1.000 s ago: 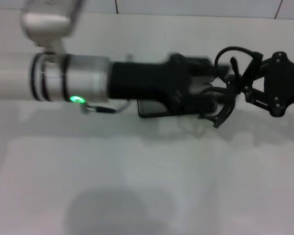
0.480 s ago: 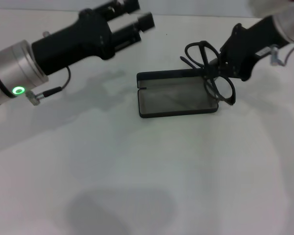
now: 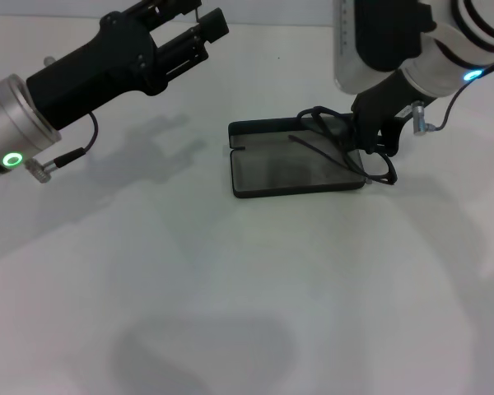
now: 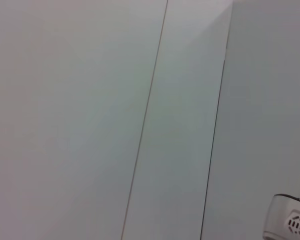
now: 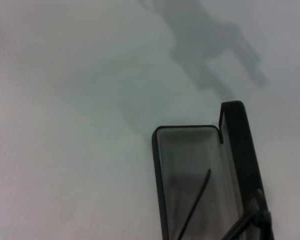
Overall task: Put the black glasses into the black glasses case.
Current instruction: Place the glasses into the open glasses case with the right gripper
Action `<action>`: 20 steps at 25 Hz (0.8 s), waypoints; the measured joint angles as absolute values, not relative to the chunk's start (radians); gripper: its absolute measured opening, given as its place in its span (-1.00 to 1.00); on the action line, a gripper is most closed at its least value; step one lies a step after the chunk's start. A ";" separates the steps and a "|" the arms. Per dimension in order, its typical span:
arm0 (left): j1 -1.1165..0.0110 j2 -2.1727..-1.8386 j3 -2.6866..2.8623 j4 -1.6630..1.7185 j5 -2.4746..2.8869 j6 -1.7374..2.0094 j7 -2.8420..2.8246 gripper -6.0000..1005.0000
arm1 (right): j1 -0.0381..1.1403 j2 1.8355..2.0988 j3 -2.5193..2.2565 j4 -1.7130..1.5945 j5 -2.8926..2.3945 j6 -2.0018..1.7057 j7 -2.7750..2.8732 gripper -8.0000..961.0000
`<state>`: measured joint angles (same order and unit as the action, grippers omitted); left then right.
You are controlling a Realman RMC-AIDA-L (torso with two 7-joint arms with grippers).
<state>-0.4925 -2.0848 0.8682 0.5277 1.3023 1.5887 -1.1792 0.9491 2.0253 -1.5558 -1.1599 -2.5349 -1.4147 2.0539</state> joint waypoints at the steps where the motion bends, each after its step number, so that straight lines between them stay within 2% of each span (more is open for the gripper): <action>1: -0.492 -2.084 0.868 0.528 1.302 1.588 -1.177 0.27 | 0.955 2.026 -1.567 -1.161 -2.541 -1.414 2.062 -0.81; 11: -0.460 -2.077 0.806 0.528 1.302 1.576 -1.116 0.27 | 1.043 2.028 -1.681 -1.120 -2.594 -1.356 2.128 -0.82; 20: -0.468 -2.075 0.717 0.529 1.294 1.505 -1.087 0.27 | 1.059 2.028 -1.790 -1.108 -2.587 -1.308 2.162 -0.81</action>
